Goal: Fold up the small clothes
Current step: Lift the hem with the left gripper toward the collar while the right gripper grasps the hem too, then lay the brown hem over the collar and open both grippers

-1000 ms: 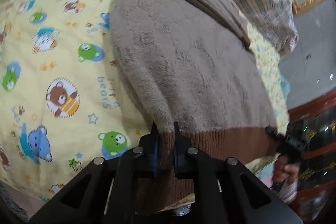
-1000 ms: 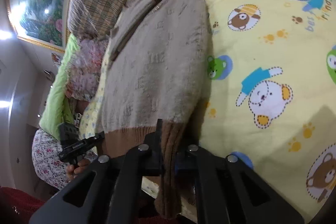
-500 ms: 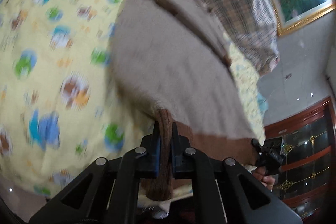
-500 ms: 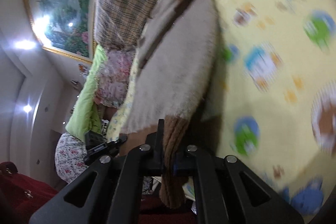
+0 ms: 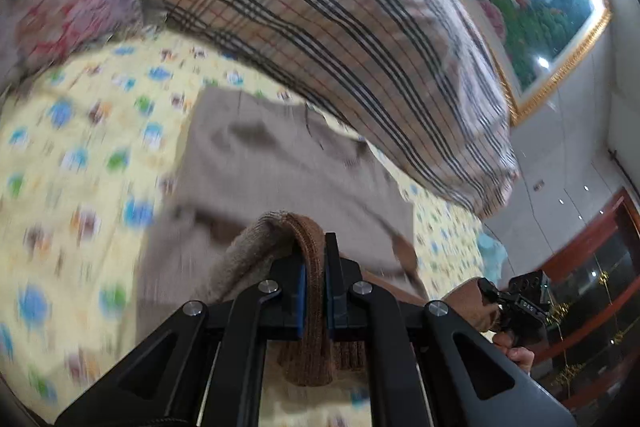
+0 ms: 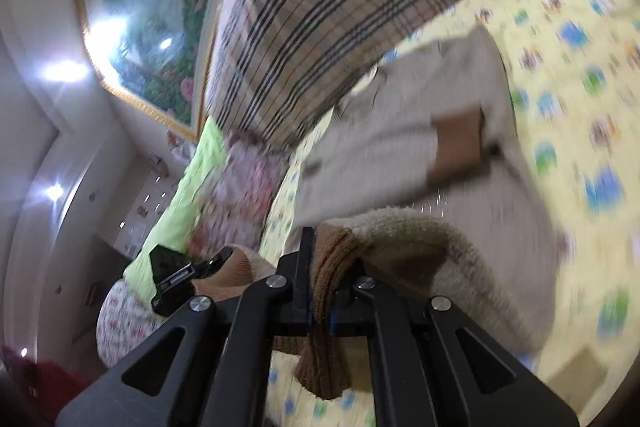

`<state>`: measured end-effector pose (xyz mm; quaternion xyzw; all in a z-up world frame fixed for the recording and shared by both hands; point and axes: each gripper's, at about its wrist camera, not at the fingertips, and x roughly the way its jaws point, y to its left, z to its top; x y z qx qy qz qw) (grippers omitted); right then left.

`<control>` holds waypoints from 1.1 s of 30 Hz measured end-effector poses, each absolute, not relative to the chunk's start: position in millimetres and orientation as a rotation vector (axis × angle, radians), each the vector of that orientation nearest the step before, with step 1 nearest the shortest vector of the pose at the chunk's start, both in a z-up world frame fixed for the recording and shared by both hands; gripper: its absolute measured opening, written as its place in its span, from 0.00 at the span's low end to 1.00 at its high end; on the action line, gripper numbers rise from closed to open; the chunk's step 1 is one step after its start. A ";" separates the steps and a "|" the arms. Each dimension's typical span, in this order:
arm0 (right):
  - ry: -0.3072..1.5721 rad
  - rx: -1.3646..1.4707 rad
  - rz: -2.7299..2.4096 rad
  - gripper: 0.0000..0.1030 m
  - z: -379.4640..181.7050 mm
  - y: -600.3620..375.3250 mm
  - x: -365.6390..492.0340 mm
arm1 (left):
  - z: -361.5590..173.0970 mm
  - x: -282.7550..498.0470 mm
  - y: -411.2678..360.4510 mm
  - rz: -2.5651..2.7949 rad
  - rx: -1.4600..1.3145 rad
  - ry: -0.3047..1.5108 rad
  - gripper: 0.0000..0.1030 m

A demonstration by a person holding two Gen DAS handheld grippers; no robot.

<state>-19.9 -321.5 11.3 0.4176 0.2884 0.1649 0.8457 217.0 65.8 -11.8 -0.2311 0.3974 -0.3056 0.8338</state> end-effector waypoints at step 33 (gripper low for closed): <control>0.647 1.054 0.017 0.52 -60.5 -430.5 195.2 | -63.9 423.7 15.8 -0.416 -0.365 0.909 0.19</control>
